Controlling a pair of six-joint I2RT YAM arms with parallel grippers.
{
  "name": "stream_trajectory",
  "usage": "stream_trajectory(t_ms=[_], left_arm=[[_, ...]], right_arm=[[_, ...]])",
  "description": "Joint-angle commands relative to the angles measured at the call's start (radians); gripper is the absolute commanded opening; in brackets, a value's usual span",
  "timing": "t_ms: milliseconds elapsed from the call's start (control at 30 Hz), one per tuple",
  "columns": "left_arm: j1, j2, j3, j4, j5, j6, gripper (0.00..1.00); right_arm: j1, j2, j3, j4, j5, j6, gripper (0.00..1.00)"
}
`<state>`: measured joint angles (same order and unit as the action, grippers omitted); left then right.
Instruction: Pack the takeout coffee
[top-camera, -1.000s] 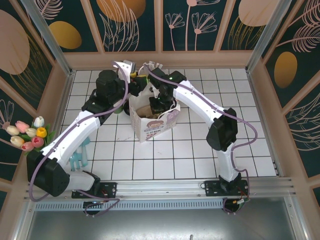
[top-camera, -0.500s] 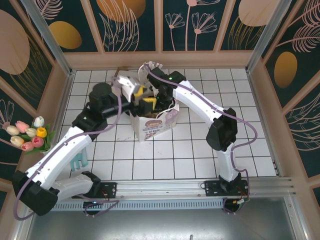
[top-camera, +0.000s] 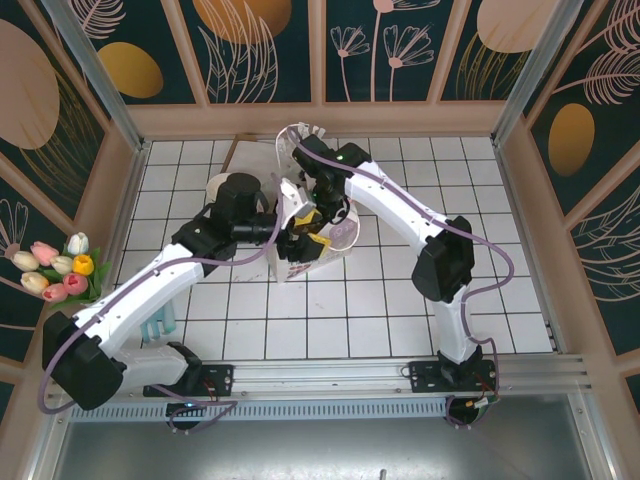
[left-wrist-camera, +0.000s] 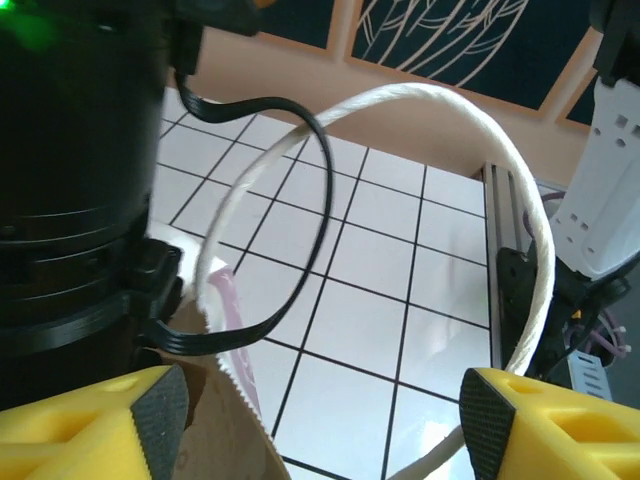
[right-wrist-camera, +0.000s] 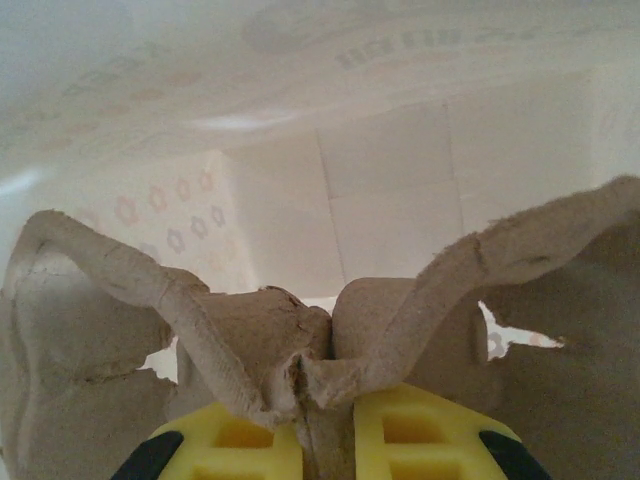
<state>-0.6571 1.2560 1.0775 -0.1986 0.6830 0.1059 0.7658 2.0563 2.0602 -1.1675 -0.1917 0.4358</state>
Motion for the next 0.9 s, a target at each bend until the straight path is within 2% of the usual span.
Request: stream_trajectory(t_ms=[0,333,533,633,867], left_arm=[[-0.025,0.030,0.025,-0.101,0.047,0.086,0.74],[-0.044,0.177,0.195,-0.325,-0.045,0.166,0.73],[-0.079,0.220,0.249,-0.310,0.077,0.190,0.71],[-0.116,0.244,0.256,-0.283,0.083,0.207,0.72],[-0.125,0.319,0.324,-0.313,0.124,0.240,0.72]], right_arm=[[0.013,0.014,0.036,0.017,-0.022,0.033,0.08],[0.020,0.027,0.070,0.006,-0.010,0.064,0.08],[0.021,0.057,0.087,0.011,-0.013,0.078,0.08],[0.020,0.083,0.137,-0.016,-0.020,0.084,0.07],[0.008,0.092,0.223,-0.053,-0.071,0.114,0.05]])
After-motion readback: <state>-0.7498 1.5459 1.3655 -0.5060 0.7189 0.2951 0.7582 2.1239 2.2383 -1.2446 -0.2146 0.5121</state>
